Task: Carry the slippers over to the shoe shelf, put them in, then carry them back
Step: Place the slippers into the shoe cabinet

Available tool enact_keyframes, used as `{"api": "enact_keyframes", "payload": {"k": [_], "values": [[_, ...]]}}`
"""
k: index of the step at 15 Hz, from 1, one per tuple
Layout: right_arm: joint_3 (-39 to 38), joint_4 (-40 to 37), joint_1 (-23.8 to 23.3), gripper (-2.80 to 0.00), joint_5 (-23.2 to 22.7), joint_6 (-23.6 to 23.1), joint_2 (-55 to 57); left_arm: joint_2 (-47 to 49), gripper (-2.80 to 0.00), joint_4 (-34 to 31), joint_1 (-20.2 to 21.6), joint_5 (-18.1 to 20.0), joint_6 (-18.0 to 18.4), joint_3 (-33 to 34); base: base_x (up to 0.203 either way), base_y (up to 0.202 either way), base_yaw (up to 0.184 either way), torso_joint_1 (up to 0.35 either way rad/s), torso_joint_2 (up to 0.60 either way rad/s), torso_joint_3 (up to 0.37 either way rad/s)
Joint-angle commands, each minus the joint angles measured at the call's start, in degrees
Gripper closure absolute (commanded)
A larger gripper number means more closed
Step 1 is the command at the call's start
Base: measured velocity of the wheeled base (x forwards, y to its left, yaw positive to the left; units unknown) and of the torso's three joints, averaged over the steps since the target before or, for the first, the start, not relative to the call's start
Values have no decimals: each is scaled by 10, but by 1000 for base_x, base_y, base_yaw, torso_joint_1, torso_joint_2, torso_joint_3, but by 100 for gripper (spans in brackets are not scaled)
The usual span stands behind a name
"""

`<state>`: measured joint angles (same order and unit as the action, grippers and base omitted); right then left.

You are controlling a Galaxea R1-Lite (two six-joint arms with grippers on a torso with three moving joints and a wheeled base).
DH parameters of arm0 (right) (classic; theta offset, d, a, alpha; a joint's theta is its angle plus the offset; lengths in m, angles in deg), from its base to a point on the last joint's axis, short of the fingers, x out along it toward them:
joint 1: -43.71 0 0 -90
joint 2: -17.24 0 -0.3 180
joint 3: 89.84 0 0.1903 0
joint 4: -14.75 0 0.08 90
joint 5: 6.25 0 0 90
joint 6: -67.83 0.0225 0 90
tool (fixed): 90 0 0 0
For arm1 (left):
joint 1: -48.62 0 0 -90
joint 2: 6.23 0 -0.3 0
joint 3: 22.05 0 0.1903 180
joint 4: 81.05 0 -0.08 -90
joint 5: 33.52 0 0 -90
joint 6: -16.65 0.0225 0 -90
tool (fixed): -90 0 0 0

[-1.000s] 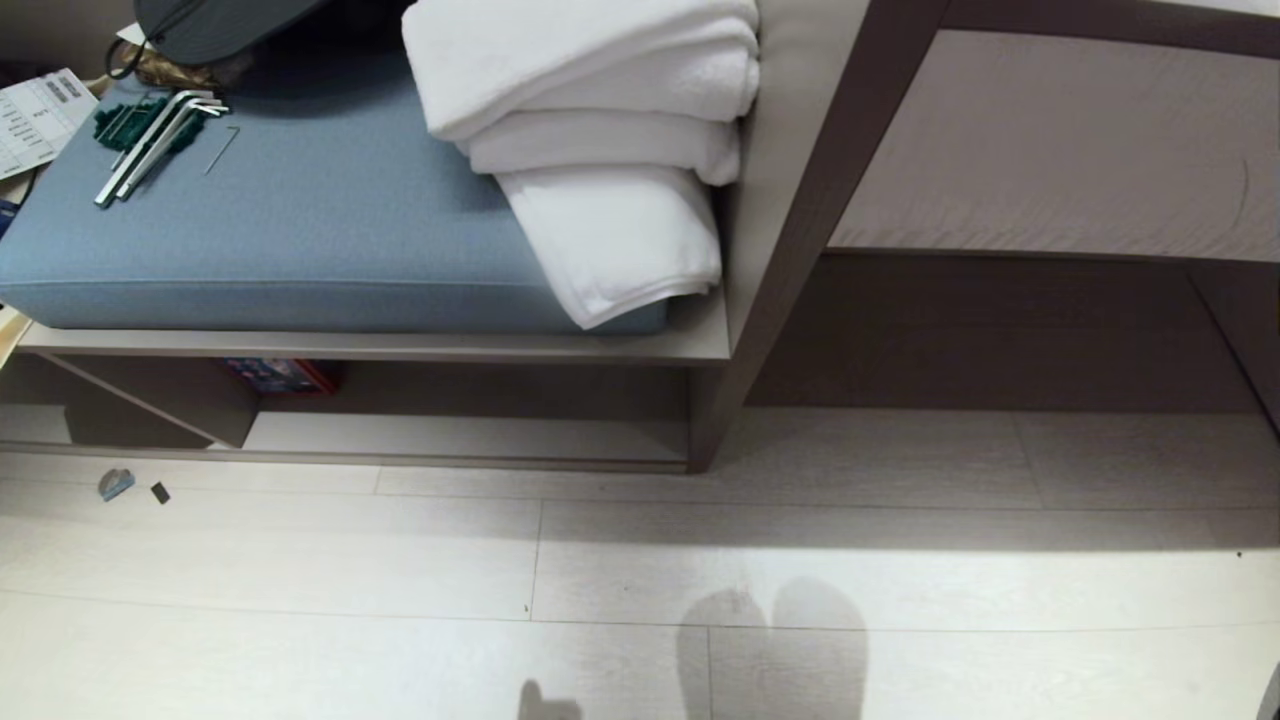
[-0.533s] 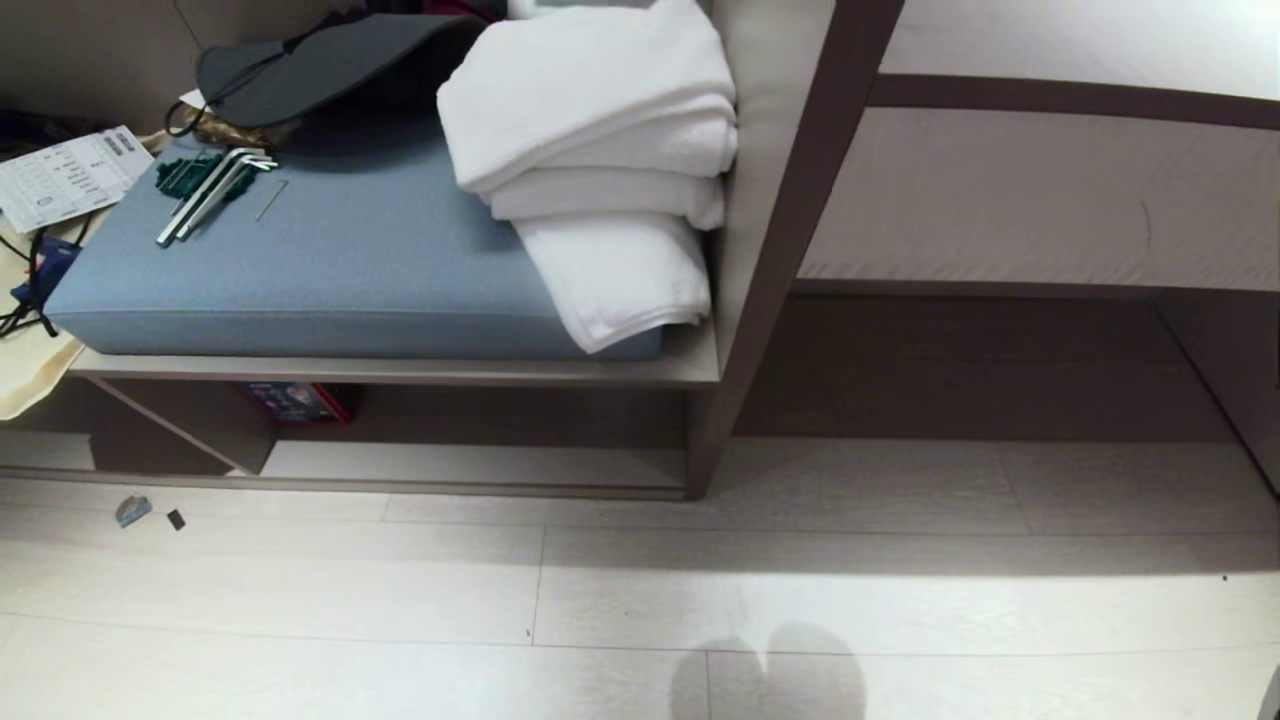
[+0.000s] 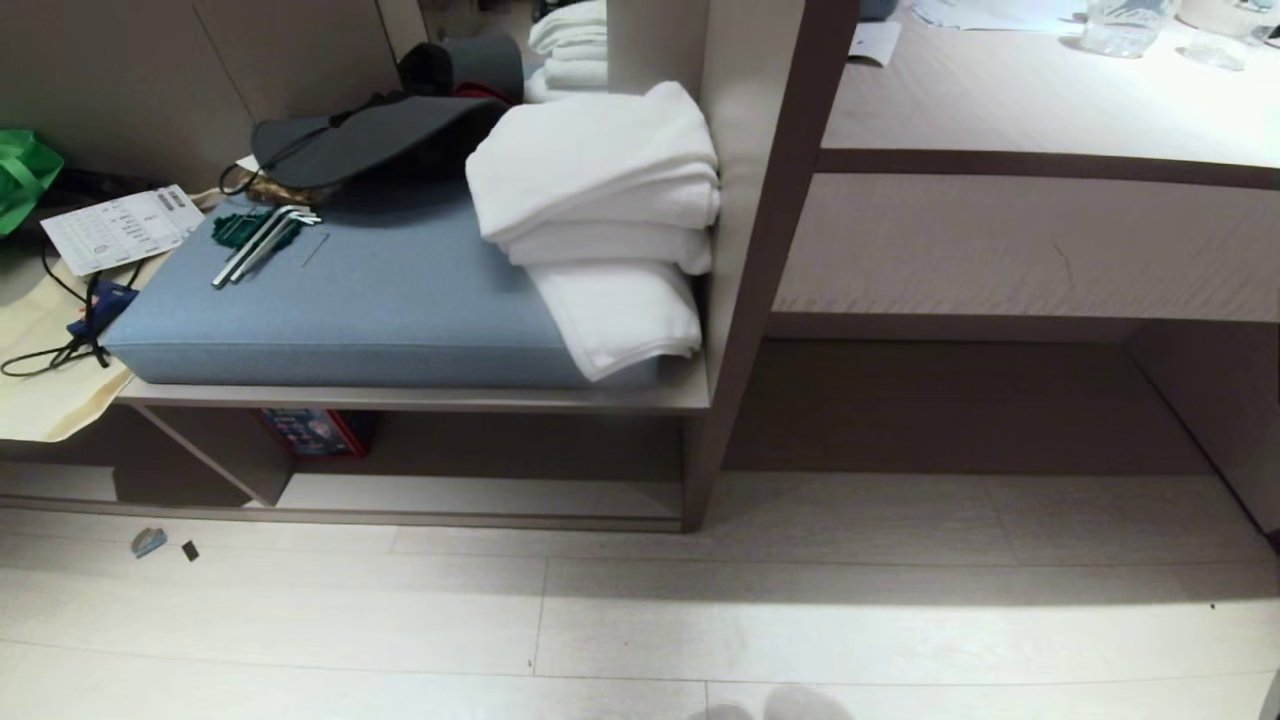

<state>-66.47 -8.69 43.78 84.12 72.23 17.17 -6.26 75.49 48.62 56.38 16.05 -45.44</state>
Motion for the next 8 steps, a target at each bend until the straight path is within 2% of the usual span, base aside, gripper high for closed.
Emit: {"api": "enact_keyframes", "payload": {"k": [1, 8], "values": [[0, 0, 0, 0, 0, 0, 0, 0, 0, 0, 0, 0, 0, 0, 0, 0, 0, -2, 6, 211], [0, 0, 0, 0, 0, 0, 0, 0, 0, 1, 0, 0, 0, 0, 0, 0, 0, 0, 2, 204]]}}
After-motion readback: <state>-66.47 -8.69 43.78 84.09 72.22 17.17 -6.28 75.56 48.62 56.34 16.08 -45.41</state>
